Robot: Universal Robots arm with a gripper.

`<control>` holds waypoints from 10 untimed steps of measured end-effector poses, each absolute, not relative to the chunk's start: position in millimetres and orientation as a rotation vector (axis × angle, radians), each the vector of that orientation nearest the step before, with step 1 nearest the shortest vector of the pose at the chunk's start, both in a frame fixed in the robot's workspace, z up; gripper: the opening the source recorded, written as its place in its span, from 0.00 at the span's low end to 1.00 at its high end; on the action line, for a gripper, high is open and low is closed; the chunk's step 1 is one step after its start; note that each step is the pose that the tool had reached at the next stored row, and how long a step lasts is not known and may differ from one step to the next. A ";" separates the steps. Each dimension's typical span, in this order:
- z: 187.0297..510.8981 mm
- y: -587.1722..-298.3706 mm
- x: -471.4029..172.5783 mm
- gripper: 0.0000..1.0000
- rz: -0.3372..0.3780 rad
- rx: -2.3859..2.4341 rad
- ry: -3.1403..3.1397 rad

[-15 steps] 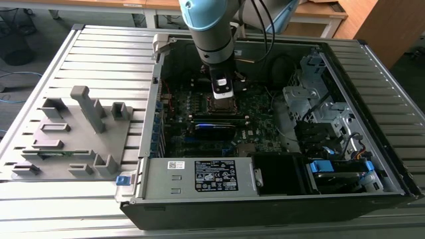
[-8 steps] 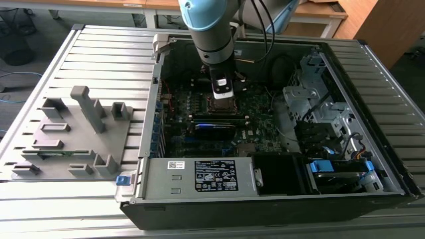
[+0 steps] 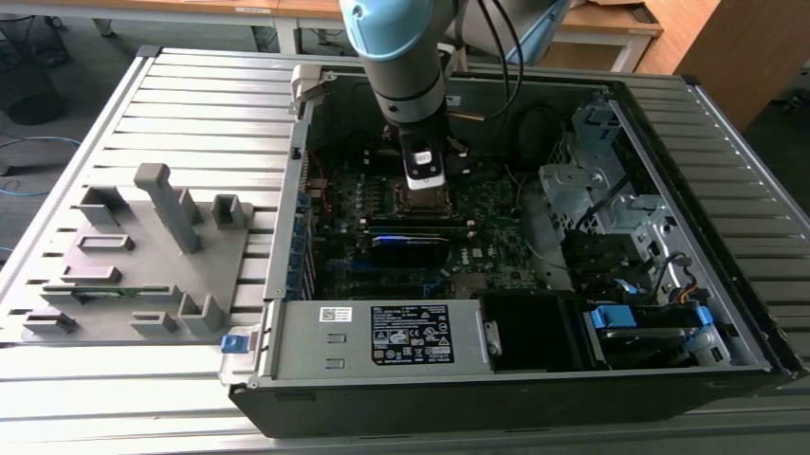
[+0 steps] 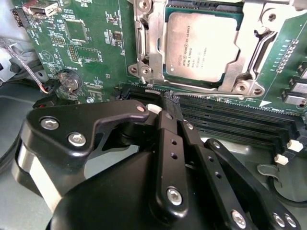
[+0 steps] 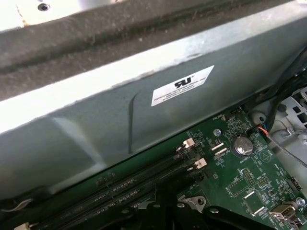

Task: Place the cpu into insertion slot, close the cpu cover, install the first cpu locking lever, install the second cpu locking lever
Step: 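Install the first cpu locking lever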

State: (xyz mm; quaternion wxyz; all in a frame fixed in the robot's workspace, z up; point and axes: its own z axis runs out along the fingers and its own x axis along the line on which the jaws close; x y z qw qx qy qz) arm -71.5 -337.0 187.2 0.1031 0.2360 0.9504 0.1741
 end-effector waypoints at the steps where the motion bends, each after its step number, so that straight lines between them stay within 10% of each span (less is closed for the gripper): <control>1: 186.7 -337.0 -71.5 0.11 0.513 0.697 2.804; 10: 182.7 -337.2 -71.6 0.11 0.508 0.696 2.805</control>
